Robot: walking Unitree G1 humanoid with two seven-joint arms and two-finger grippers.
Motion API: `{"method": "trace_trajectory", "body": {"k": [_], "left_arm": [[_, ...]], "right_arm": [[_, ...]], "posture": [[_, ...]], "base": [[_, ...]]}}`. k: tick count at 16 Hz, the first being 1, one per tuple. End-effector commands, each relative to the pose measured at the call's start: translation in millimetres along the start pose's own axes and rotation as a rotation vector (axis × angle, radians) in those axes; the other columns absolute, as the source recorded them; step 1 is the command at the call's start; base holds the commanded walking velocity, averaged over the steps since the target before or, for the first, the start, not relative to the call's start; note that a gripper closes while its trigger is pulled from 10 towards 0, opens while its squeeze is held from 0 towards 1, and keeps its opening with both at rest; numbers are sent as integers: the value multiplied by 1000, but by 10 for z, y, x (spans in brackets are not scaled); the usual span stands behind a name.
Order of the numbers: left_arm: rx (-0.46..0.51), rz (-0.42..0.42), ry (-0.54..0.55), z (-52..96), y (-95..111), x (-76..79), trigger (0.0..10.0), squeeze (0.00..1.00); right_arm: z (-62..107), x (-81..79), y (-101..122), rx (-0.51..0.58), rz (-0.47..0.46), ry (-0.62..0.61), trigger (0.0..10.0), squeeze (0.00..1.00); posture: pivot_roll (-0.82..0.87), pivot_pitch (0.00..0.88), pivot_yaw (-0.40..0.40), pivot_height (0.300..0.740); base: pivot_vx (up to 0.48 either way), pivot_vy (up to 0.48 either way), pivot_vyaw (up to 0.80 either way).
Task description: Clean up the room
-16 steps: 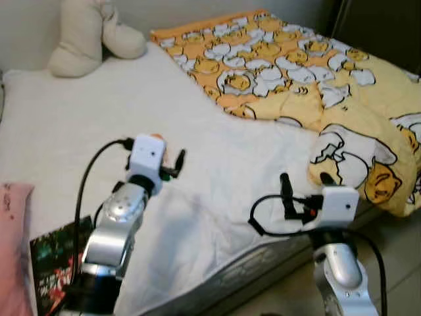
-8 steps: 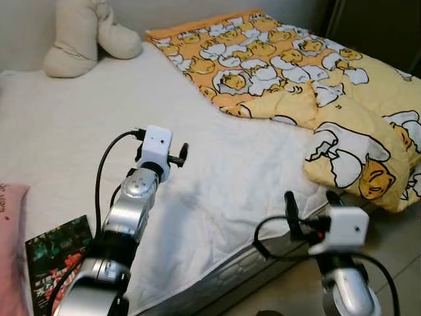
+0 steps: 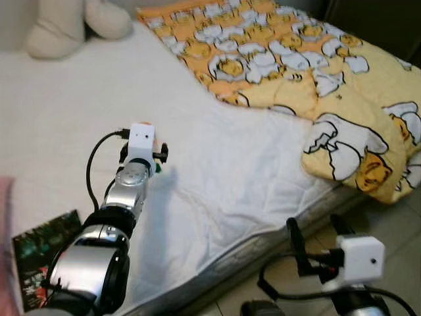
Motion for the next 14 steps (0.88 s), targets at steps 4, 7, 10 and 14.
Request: {"method": "trace_trajectory", "body": {"k": [4, 7, 10, 14], "left_arm": [[-45, 49, 74, 0, -110, -103, 10000, 0], [-49, 63, 117, -3, -107, -167, 10000, 0], [-38, 80, 151, -13, -55, -222, 10000, 0], [-26, 145, 179, -25, 3, -252, 10000, 0]], "right_arm": [[266, -7, 127, -28, -5, 59, 10000, 0], [461, 2, 183, -69, 6, 88, 10000, 0], [543, 28, 215, -97, 8, 86, 10000, 0], [573, 28, 239, -108, 6, 85, 10000, 0]], "posture": [[-424, 234, 21, 740], [-463, 283, 3, 740], [-483, 298, -6, 740], [-492, 300, -8, 740]], "base": [[0, 0, 0], [0, 0, 0], [0, 0, 0], [0, 0, 0]]}}
Point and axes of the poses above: a point about 5 cm out from each wrist's last joint towards the gripper, its own z axis pointing back from the gripper into the wrist, its own y axis along the axis of the wrist's last joint, x = y × z, the point moved 1 cm from there along -z, pointing out of the wrist towards the gripper, and after that the axes turned 15 degrees about z, right-handed, at the moved point
